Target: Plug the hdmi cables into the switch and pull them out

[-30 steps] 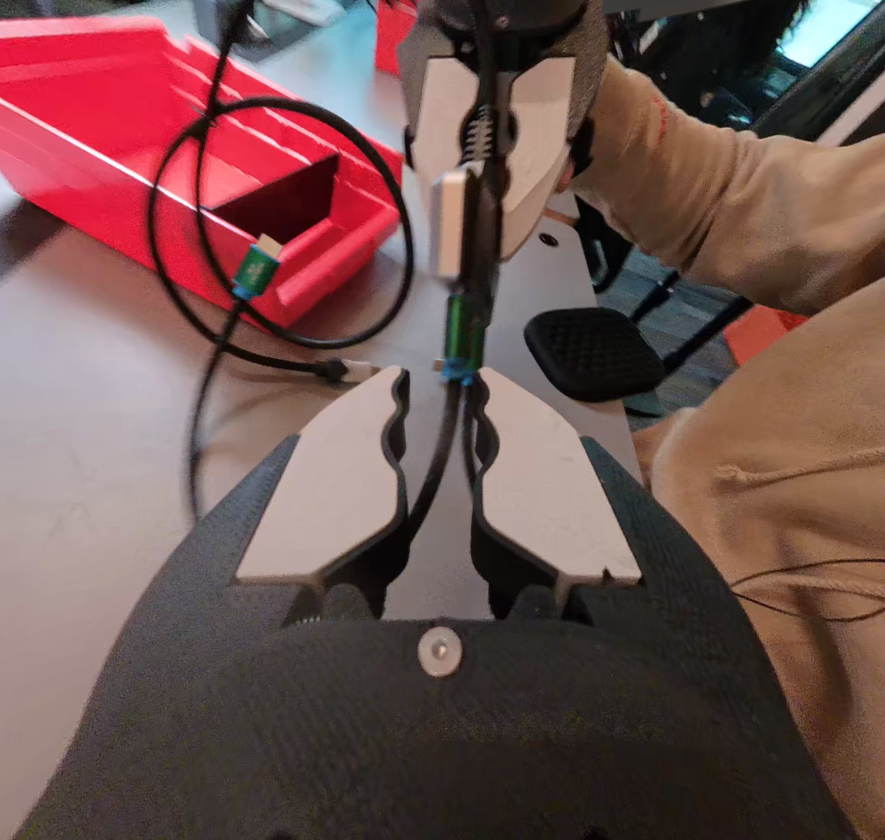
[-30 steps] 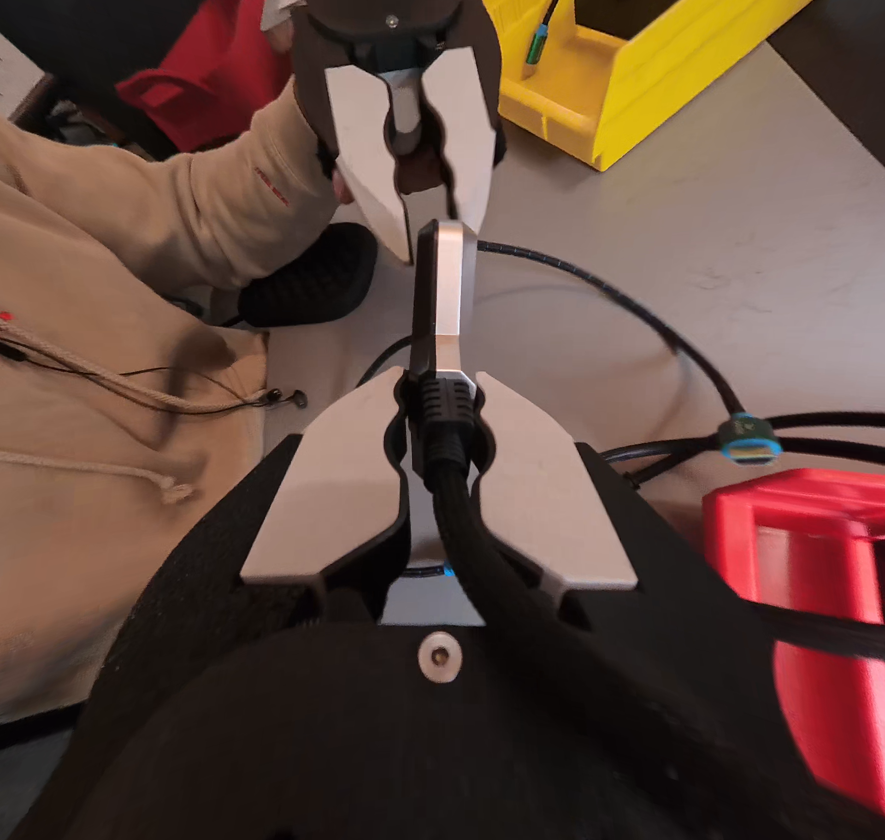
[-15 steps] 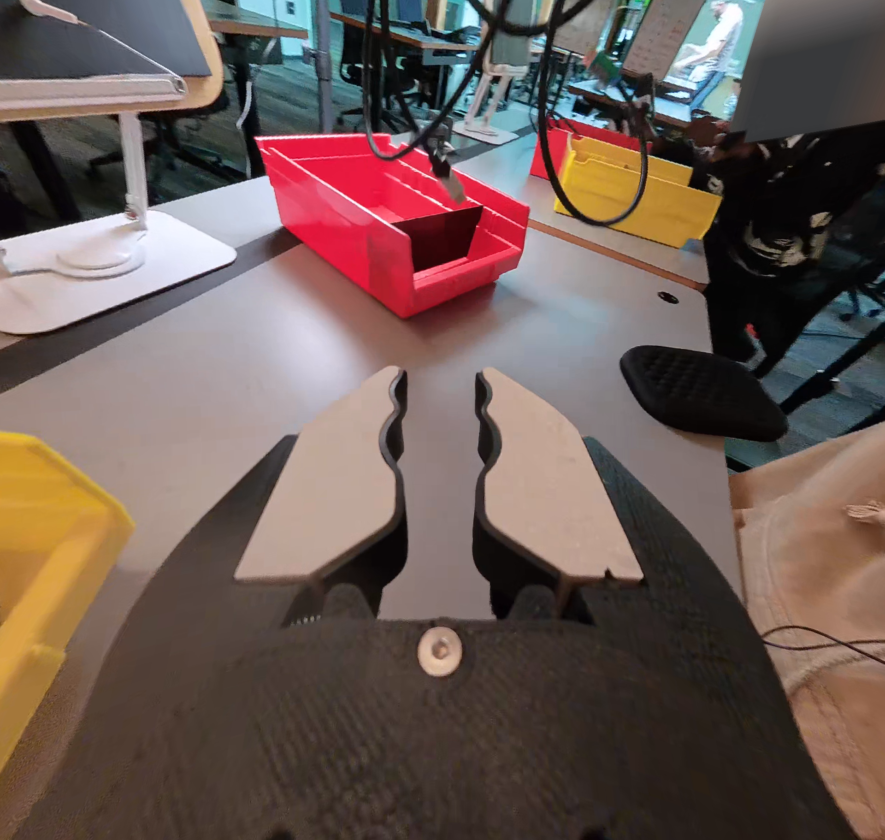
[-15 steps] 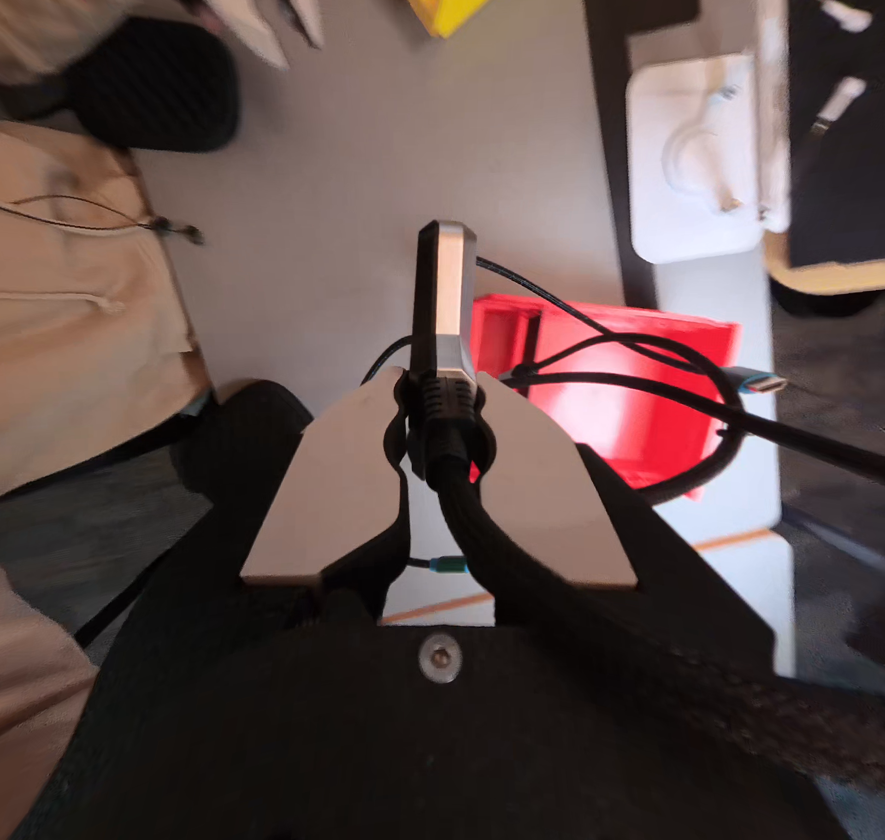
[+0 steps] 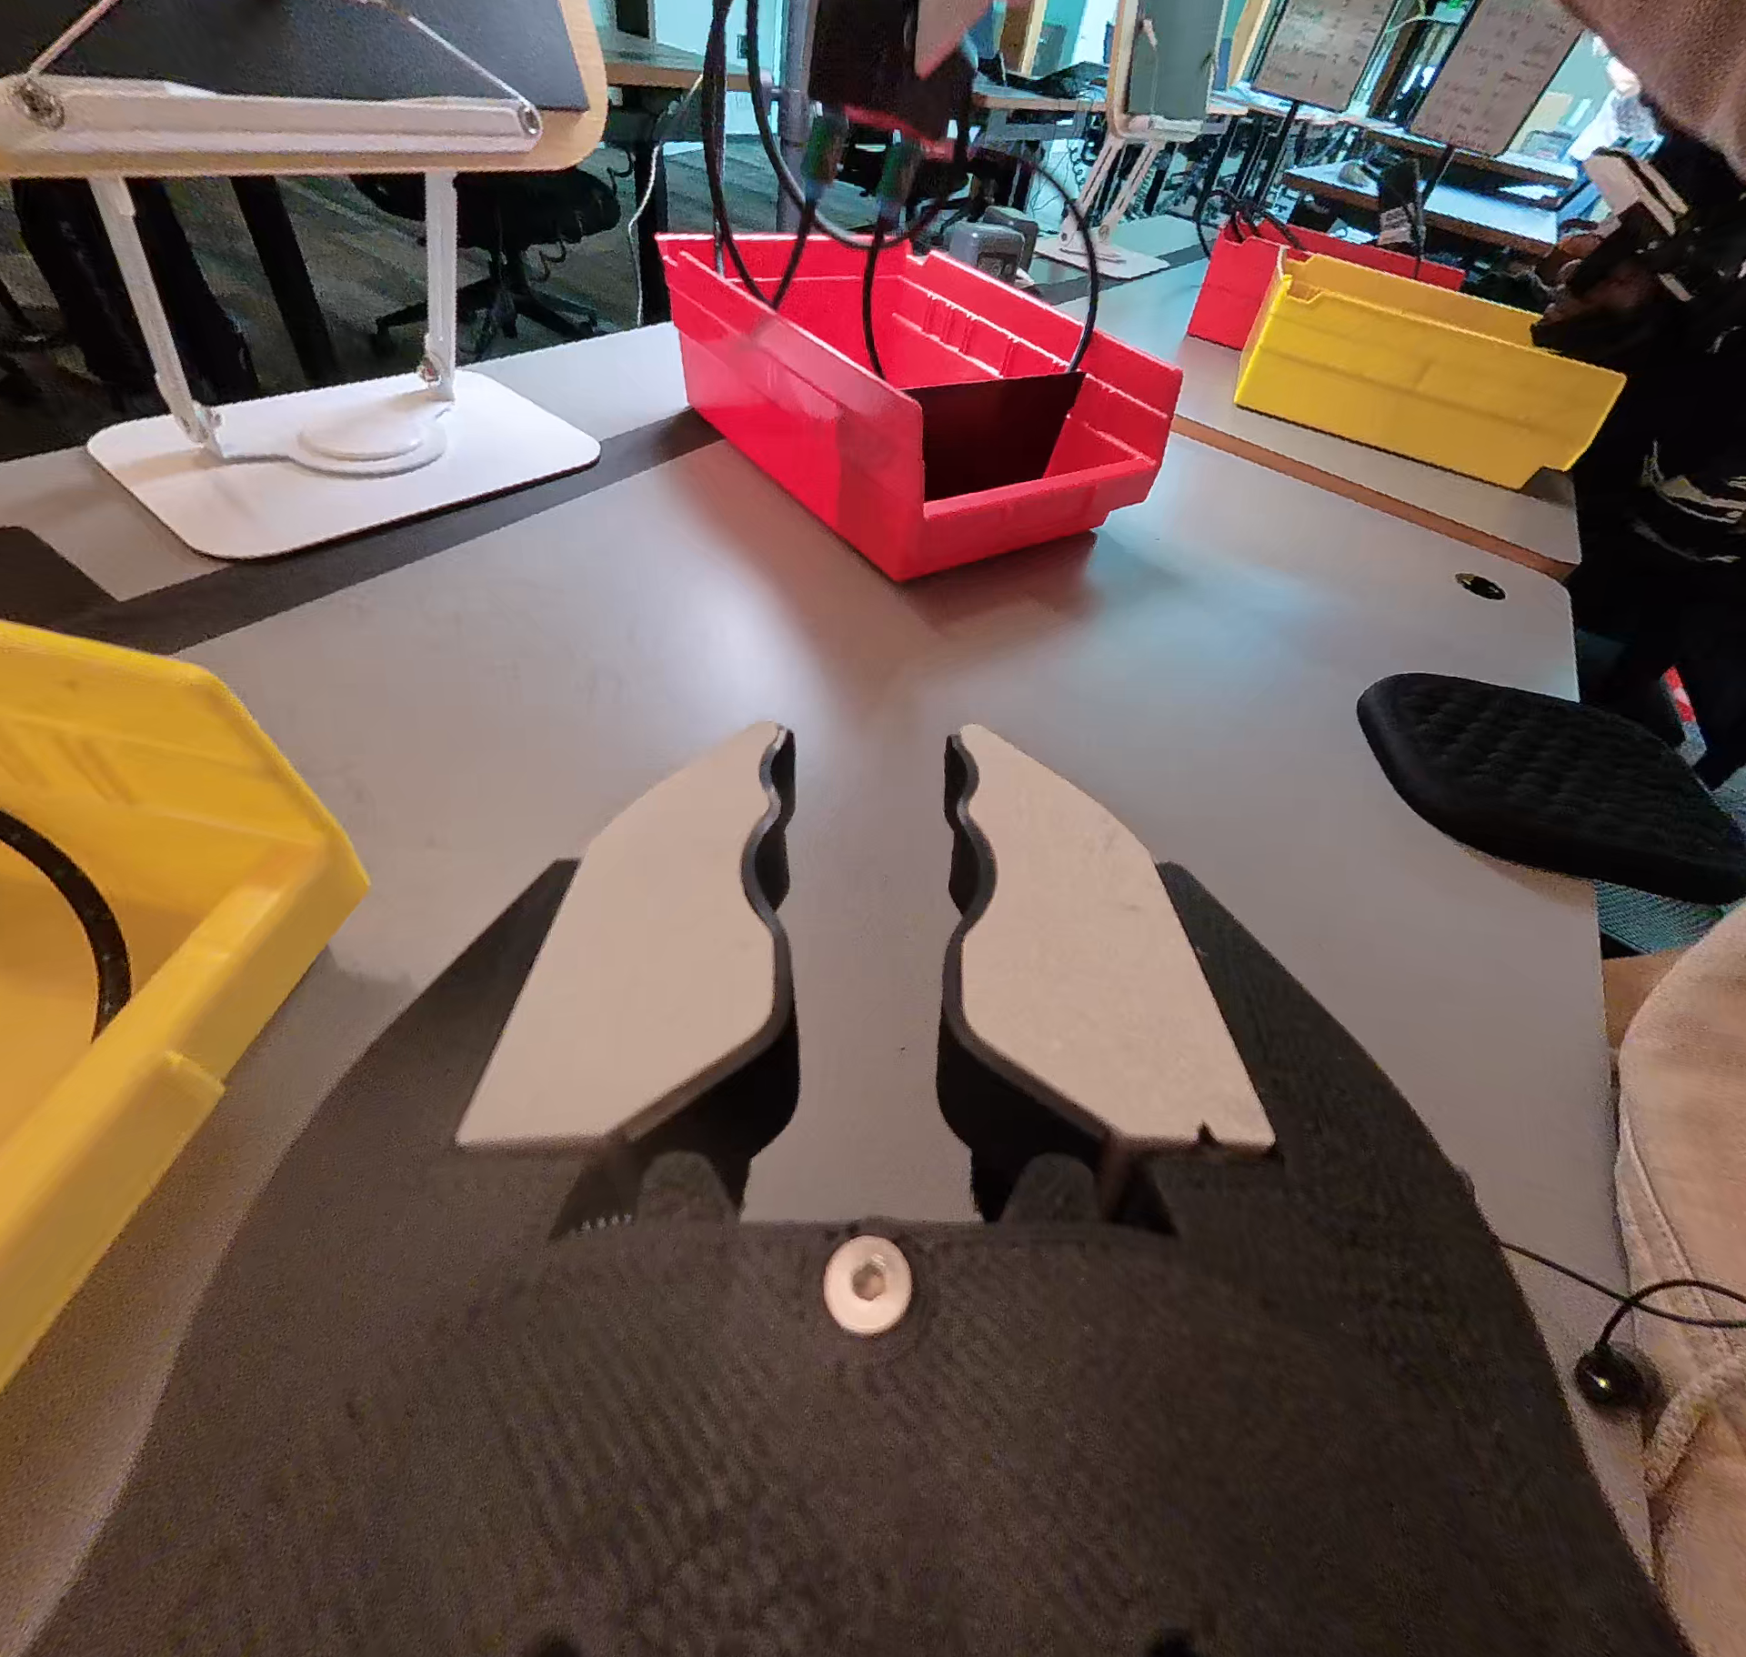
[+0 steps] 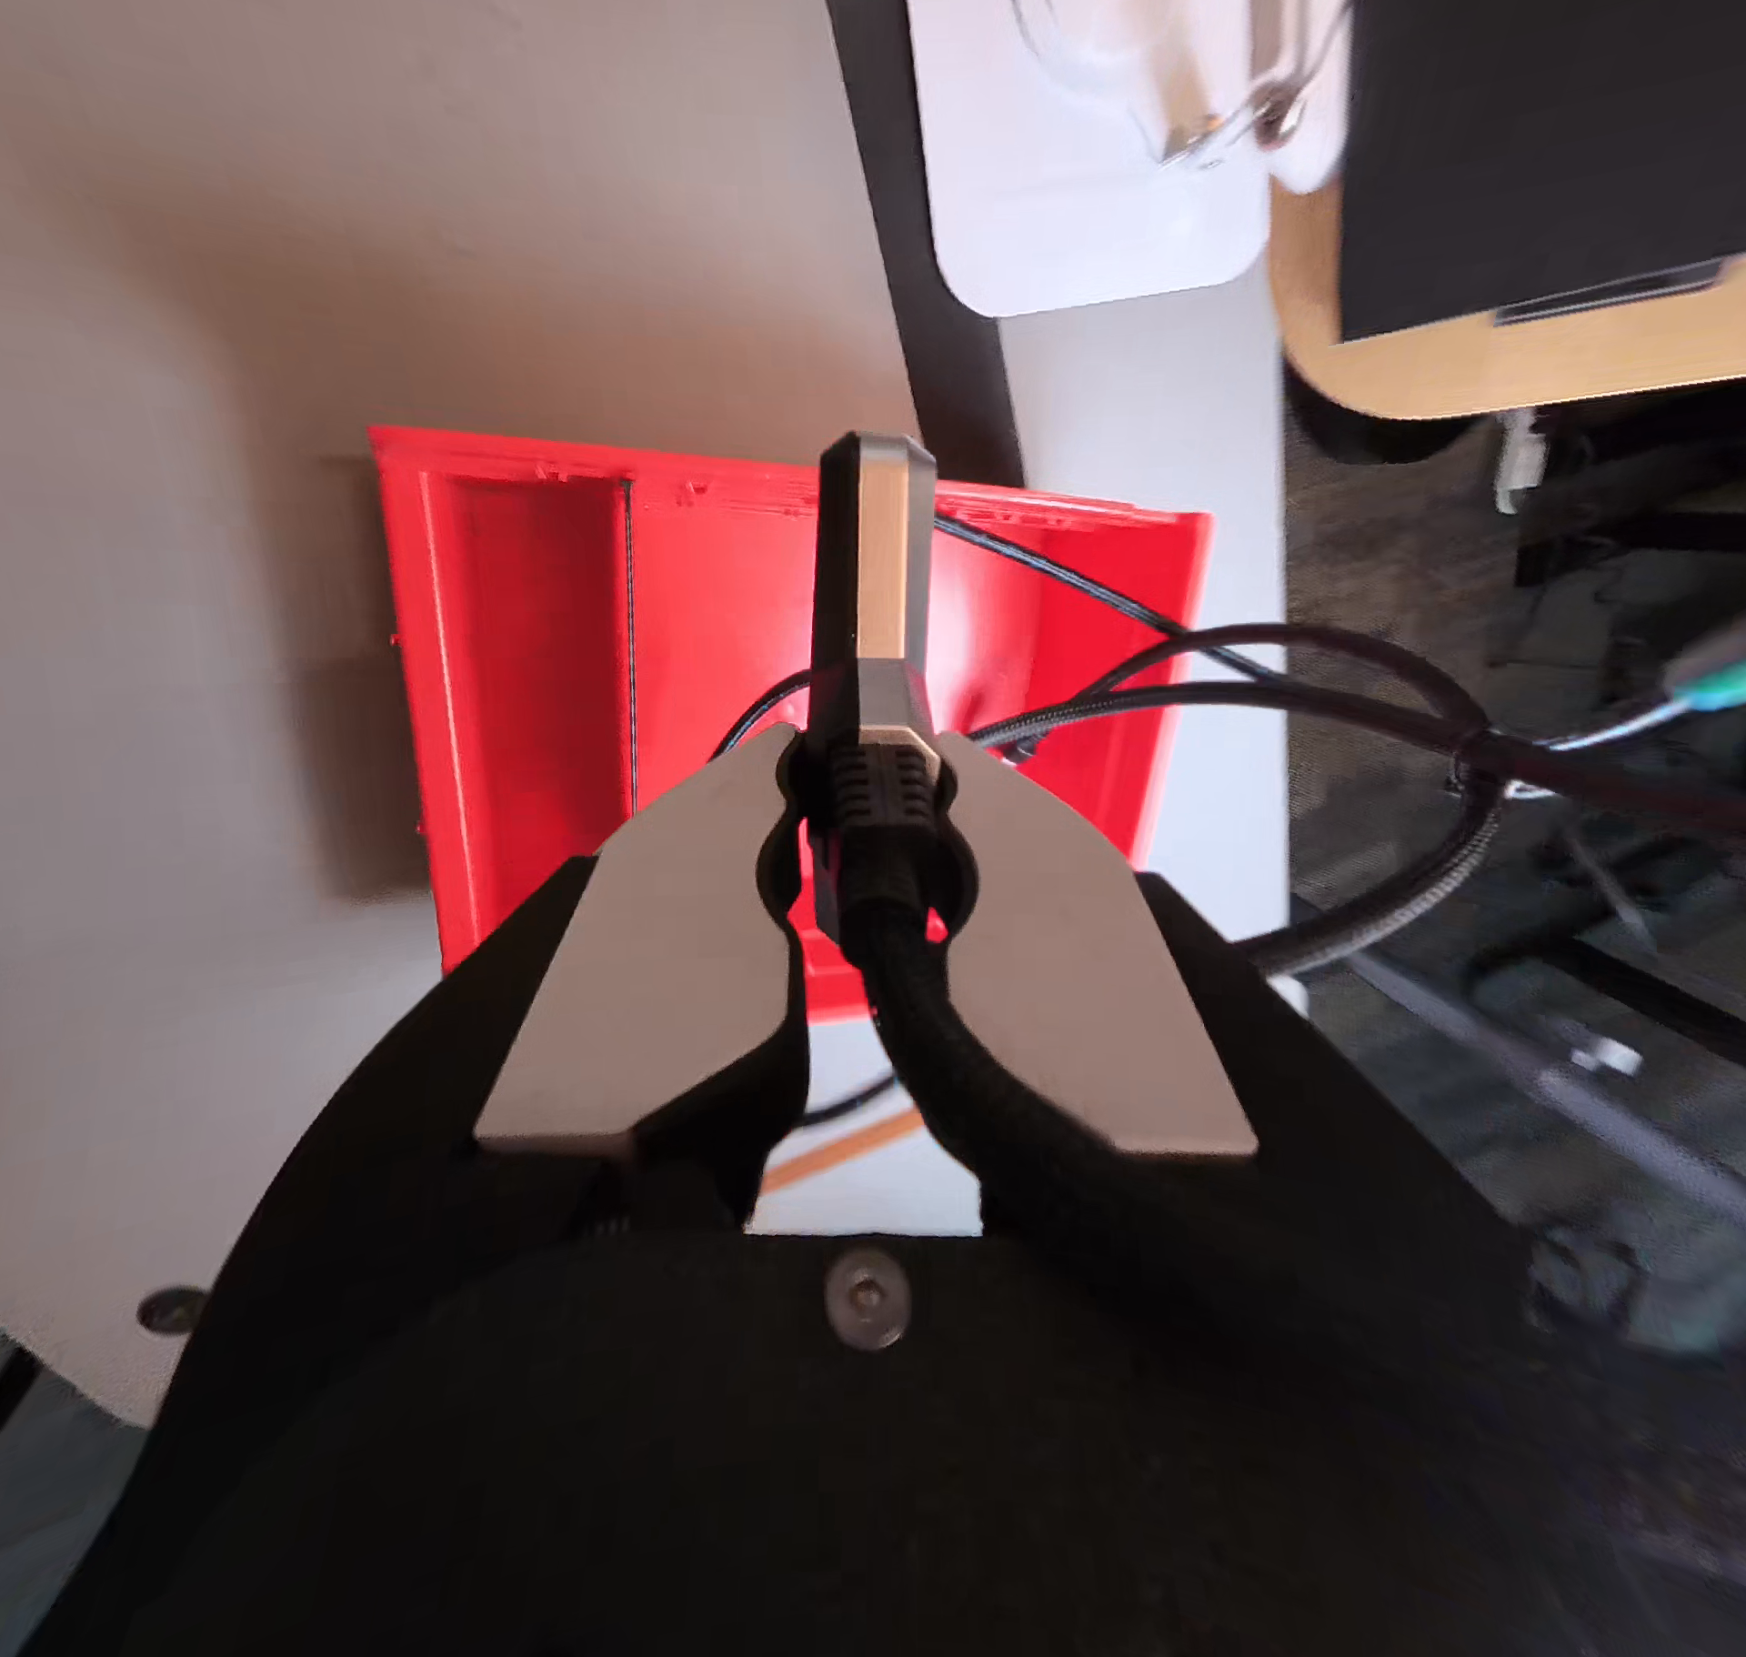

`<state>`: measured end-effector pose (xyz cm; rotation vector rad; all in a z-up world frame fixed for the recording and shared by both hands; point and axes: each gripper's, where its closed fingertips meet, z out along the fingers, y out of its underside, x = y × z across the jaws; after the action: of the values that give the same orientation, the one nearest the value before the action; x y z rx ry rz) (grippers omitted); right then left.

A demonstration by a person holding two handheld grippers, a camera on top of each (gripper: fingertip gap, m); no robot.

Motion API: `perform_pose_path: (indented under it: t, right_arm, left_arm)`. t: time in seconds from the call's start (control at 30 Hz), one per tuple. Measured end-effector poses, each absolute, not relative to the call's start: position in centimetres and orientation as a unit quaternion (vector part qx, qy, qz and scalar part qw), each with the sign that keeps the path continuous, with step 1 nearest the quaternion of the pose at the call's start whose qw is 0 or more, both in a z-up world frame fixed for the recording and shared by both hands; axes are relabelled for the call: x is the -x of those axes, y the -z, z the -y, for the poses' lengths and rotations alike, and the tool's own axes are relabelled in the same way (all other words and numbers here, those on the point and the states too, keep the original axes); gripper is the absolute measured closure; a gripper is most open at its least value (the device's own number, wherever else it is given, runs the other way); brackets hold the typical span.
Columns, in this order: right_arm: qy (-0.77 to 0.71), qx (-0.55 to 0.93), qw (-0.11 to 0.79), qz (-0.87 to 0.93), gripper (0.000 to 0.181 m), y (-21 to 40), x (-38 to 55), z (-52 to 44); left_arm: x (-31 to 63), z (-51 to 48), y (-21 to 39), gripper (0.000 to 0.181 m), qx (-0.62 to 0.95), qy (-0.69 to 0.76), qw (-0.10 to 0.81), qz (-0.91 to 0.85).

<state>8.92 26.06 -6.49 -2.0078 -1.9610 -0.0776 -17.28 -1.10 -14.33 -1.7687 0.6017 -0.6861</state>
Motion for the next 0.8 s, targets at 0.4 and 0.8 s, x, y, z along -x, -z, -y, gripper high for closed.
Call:
perform_pose_path:
  t: [0.4, 0.8]
  right_arm:
    - [-0.327, 0.812, 0.024, 0.483, 0.156, 15.9, -11.3, -27.0]
    - [-0.204, 0.922, 0.130, 0.302, 0.133, 18.5, -18.4, -31.9]
  left_arm:
    - [18.0, 0.2, 16.5, 0.151, 0.762, 0.298, 0.525, -0.235]
    - [19.5, -0.5, 16.5, 0.148, 0.774, 0.275, 0.529, -0.215]
